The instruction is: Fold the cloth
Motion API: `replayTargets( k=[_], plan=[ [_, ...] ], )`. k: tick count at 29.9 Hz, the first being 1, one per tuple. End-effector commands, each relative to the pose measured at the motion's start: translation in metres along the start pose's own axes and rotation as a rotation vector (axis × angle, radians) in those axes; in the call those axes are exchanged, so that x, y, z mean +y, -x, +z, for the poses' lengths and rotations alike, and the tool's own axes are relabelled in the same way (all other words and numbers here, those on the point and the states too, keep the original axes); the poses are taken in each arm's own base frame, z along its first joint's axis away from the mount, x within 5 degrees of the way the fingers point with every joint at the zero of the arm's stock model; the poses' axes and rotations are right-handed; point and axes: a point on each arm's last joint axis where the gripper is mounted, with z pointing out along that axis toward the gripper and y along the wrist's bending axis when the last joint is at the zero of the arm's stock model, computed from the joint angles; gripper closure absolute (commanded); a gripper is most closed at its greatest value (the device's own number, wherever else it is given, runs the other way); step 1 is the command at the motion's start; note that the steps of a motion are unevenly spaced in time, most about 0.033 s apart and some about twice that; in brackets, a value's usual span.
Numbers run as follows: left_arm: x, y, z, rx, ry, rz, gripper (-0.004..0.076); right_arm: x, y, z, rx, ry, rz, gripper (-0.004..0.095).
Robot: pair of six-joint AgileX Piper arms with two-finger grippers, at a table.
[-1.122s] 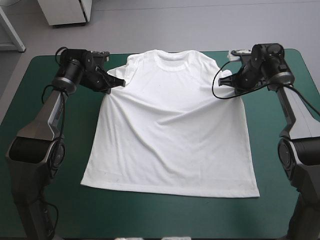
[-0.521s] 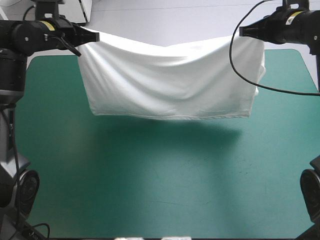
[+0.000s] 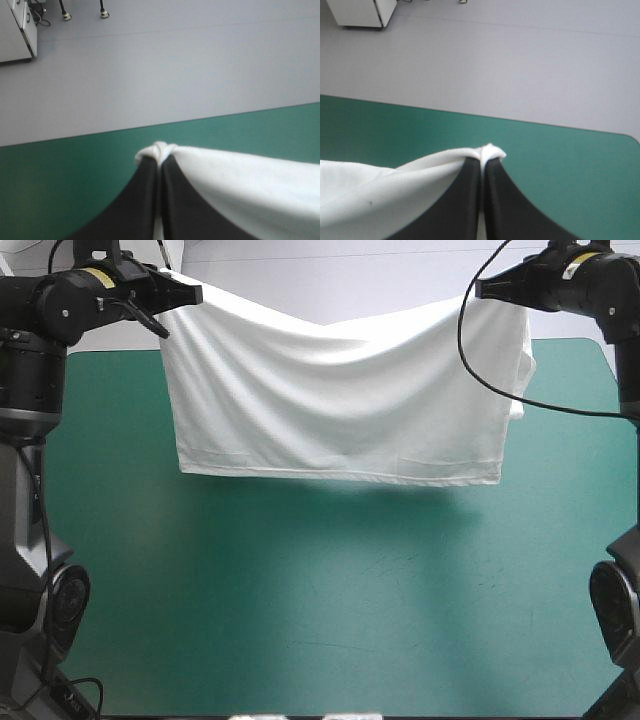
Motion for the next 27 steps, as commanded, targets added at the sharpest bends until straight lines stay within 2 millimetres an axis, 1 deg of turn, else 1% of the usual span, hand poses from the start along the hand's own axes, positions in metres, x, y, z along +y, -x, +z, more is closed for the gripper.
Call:
replayTargets(
  k=[1, 3, 6, 10, 12, 15, 19, 22, 25, 27],
  plan=[
    [-0.001, 0.025, -0.004, -0.257, 0.007, 0.008, 0.0733, -0.005, 0.022, -0.002, -0.232, -0.056, -0.026, 0.0925],
    [0.000, 0.029, 0.007, -0.325, 0.008, 0.001, 0.0733, -0.006, 0.024, 0.012, -0.274, -0.059, -0.026, 0.0925],
    [0.000, 0.030, 0.020, -0.379, -0.004, -0.013, 0.0733, -0.006, 0.026, 0.022, -0.315, -0.055, -0.025, 0.0925],
    [0.001, 0.025, 0.034, -0.357, 0.002, -0.010, 0.0733, -0.006, 0.021, 0.034, -0.284, -0.051, -0.022, 0.0925],
    [0.003, 0.019, 0.045, -0.307, 0.010, -0.003, 0.0733, -0.006, 0.014, 0.044, -0.219, -0.052, -0.021, 0.0925],
    [0.004, -0.001, 0.069, -0.144, 0.014, -0.001, 0.0733, -0.006, -0.007, 0.065, -0.033, -0.044, -0.011, 0.0925],
    [0.010, -0.042, 0.111, 0.141, 0.053, -0.046, 0.0733, -0.007, -0.046, 0.102, 0.240, -0.050, 0.045, 0.0925],
    [0.014, -0.066, 0.135, 0.277, 0.091, -0.092, 0.0733, -0.006, -0.075, 0.126, 0.386, -0.029, 0.062, 0.0925],
    [0.016, -0.082, 0.148, 0.365, 0.106, -0.092, 0.0733, -0.005, -0.105, 0.142, 0.507, -0.020, 0.073, 0.0925],
    [0.018, -0.090, 0.151, 0.398, 0.130, -0.094, 0.0733, -0.005, -0.120, 0.145, 0.563, -0.021, 0.074, 0.0925]
  ],
)
